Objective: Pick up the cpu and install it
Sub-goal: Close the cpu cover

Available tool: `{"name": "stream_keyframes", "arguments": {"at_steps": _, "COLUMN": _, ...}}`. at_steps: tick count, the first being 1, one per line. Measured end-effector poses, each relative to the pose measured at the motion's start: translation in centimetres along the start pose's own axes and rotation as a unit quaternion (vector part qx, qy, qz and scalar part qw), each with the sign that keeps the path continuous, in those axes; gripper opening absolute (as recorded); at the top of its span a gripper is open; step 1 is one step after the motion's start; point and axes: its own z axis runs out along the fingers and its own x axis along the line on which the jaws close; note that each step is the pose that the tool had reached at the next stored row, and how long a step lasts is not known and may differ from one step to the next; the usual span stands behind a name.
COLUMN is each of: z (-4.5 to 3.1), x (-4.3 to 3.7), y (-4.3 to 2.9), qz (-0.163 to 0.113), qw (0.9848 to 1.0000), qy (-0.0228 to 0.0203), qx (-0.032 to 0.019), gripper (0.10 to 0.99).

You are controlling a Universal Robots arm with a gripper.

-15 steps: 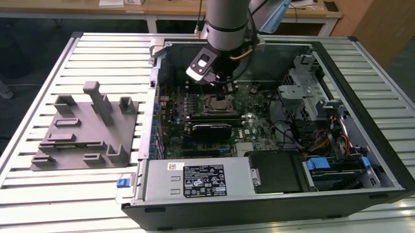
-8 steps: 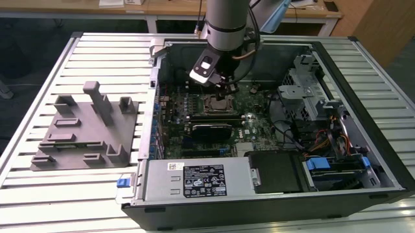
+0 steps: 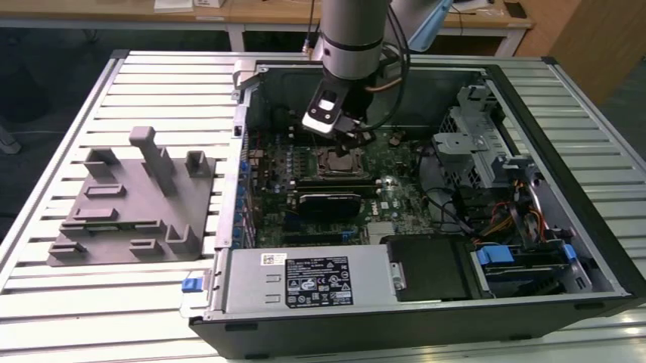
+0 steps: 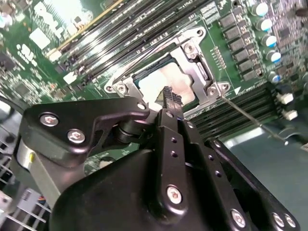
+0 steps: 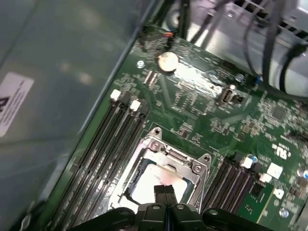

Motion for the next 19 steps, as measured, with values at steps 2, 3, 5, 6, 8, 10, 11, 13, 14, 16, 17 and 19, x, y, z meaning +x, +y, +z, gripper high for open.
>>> {"name": "stream_keyframes", "arguments": {"at_steps": 2, "z": 0.01, "x": 0.00, "y": 0.00, "qz": -0.018, "qw": 0.9998, "qy": 0.0008, "qx": 0.0000, "gripper": 0.106}}
{"name": "stream_keyframes", "arguments": {"at_steps": 3, "z": 0.01, "x": 0.00, "y": 0.00, "qz": -0.027, "qw": 0.9996, "qy": 0.0013, "qx": 0.0001, "gripper": 0.106}}
{"name": "stream_keyframes", "arguments": {"at_steps": 5, "z": 0.02, "x": 0.00, "y": 0.00, "qz": -0.045, "qw": 0.9990, "qy": 0.0021, "qx": 0.0001, "gripper": 0.106}}
{"name": "stream_keyframes", "arguments": {"at_steps": 6, "z": 0.03, "x": 0.00, "y": 0.00, "qz": -0.054, "qw": 0.9985, "qy": 0.0025, "qx": 0.0001, "gripper": 0.106}}
{"name": "stream_keyframes", "arguments": {"at_steps": 8, "z": 0.04, "x": 0.00, "y": 0.00, "qz": -0.073, "qw": 0.9973, "qy": 0.0034, "qx": 0.0001, "gripper": 0.106}}
{"name": "stream_keyframes", "arguments": {"at_steps": 10, "z": 0.05, "x": 0.00, "y": 0.00, "qz": -0.091, "qw": 0.9959, "qy": 0.0043, "qx": 0.0002, "gripper": 0.106}}
{"name": "stream_keyframes", "arguments": {"at_steps": 11, "z": 0.06, "x": 0.00, "y": 0.00, "qz": -0.099, "qw": 0.9950, "qy": 0.0047, "qx": 0.0002, "gripper": 0.106}}
{"name": "stream_keyframes", "arguments": {"at_steps": 13, "z": 0.07, "x": 0.00, "y": 0.00, "qz": -0.117, "qw": 0.9931, "qy": 0.0055, "qx": 0.0002, "gripper": 0.106}}
{"name": "stream_keyframes", "arguments": {"at_steps": 14, "z": 0.07, "x": 0.00, "y": 0.00, "qz": -0.126, "qw": 0.9919, "qy": 0.0060, "qx": 0.0003, "gripper": 0.106}}
{"name": "stream_keyframes", "arguments": {"at_steps": 16, "z": 0.08, "x": 0.00, "y": 0.00, "qz": -0.145, "qw": 0.9894, "qy": 0.0068, "qx": 0.0003, "gripper": 0.106}}
{"name": "stream_keyframes", "arguments": {"at_steps": 17, "z": 0.09, "x": 0.00, "y": -0.01, "qz": -0.154, "qw": 0.9881, "qy": 0.0072, "qx": 0.0003, "gripper": 0.106}}
{"name": "stream_keyframes", "arguments": {"at_steps": 19, "z": 0.10, "x": 0.00, "y": -0.01, "qz": -0.171, "qw": 0.9852, "qy": 0.0081, "qx": 0.0003, "gripper": 0.106}}
